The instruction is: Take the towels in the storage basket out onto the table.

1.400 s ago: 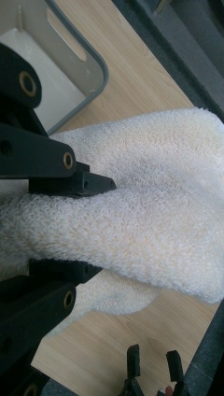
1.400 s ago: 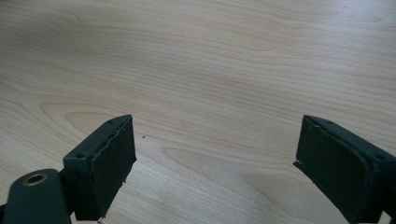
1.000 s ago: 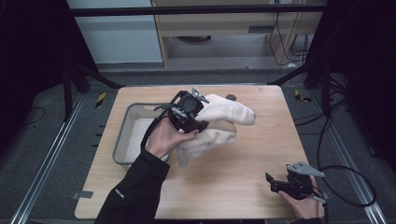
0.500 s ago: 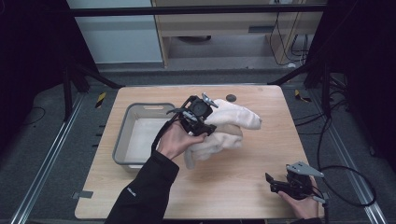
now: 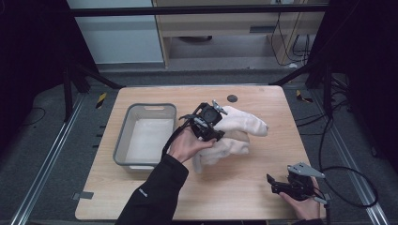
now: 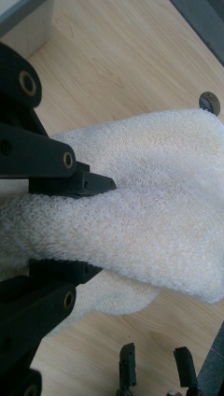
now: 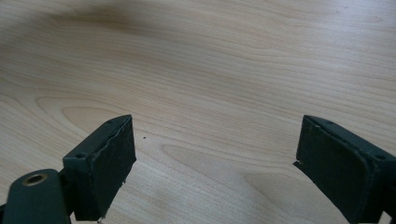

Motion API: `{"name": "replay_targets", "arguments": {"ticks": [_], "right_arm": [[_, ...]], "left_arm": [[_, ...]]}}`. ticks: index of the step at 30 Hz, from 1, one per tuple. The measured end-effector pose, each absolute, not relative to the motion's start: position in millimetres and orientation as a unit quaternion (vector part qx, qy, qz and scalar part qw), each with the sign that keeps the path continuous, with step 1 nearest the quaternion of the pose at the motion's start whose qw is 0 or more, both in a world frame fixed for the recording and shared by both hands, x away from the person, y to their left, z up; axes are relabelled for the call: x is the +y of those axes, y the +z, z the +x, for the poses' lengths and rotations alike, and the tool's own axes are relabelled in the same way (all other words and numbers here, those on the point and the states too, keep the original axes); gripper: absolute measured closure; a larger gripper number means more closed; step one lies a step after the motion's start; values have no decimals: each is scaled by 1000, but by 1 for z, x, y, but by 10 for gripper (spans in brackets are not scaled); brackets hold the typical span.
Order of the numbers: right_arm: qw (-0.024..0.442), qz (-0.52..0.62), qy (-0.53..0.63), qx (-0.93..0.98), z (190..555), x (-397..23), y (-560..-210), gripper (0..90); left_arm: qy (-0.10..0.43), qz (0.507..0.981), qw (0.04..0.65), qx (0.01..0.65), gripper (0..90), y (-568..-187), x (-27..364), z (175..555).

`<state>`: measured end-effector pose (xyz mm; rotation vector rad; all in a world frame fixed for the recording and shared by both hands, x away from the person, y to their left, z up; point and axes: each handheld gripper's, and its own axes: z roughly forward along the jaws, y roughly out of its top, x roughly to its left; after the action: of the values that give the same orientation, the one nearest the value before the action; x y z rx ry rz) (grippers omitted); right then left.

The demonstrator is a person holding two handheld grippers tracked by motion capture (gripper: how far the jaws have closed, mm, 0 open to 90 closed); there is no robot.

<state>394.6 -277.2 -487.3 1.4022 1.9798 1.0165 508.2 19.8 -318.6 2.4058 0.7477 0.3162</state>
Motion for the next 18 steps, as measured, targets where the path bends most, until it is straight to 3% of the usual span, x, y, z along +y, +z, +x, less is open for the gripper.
{"name": "replay_targets", "arguments": {"ticks": [18], "right_arm": [[254,517,372,728,395,-280,-489,116]], "left_arm": [[110,909,286,281,678,-355,10,515]]}}
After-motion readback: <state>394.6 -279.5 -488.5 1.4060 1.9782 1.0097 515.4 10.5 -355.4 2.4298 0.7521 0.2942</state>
